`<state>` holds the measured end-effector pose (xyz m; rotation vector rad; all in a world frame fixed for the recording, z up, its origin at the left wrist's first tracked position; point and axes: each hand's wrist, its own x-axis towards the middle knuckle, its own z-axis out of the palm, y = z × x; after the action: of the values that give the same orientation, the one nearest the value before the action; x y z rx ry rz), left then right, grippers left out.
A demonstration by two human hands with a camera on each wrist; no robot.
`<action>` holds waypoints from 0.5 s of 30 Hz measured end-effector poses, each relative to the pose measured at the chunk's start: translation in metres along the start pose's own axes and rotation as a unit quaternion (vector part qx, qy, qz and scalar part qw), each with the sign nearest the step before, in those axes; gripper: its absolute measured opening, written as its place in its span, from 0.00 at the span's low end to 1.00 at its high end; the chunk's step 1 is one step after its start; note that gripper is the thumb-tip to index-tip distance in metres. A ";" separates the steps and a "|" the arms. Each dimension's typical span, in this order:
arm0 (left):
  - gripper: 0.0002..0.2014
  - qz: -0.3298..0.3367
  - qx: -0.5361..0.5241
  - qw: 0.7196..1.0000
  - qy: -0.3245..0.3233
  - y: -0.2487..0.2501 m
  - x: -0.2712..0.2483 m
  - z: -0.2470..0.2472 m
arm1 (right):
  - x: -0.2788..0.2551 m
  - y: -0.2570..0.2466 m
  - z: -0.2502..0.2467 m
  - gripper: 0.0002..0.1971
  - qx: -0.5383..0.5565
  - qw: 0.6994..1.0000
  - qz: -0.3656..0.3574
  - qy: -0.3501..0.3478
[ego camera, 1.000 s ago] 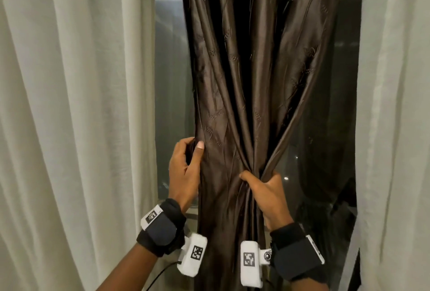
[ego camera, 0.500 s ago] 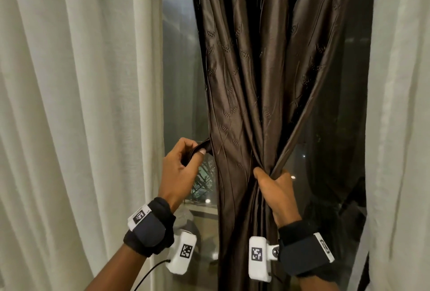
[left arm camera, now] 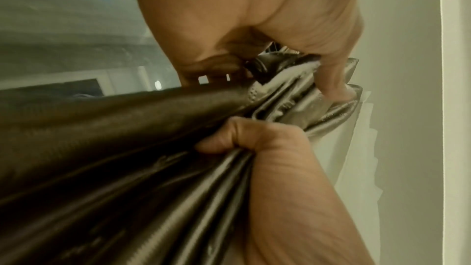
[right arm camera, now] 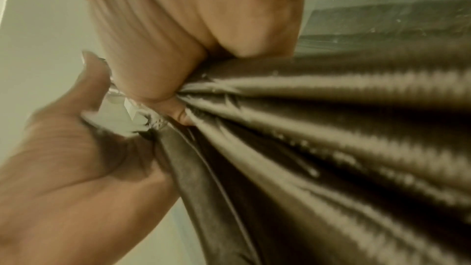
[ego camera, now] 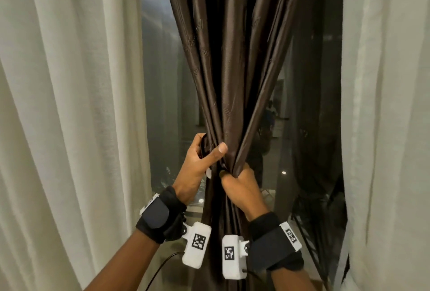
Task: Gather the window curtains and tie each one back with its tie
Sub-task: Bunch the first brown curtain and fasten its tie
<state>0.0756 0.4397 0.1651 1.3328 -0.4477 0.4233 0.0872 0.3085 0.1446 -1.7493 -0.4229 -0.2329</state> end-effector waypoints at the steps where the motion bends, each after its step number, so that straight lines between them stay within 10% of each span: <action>1: 0.29 0.003 0.002 1.000 -0.003 0.000 0.000 0.005 | 0.001 0.001 0.001 0.14 -0.027 1.000 -0.007 0.006; 7: 0.31 0.010 0.011 0.998 0.053 -0.007 0.009 0.023 | -0.002 0.004 0.004 0.35 -0.117 0.992 -0.046 -0.026; 11: 0.22 -0.019 -0.049 0.996 0.071 -0.011 0.013 0.024 | -0.007 0.012 -0.018 0.45 0.093 0.986 -0.045 -0.134; 15: 0.27 -0.050 -0.124 0.990 0.037 -0.010 0.011 0.024 | -0.004 0.017 -0.043 0.30 0.369 0.928 -0.011 -0.050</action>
<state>0.0887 0.4145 0.1671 1.0890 -0.3578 0.3213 0.0934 0.2633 0.1374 -1.0158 -0.5215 0.0114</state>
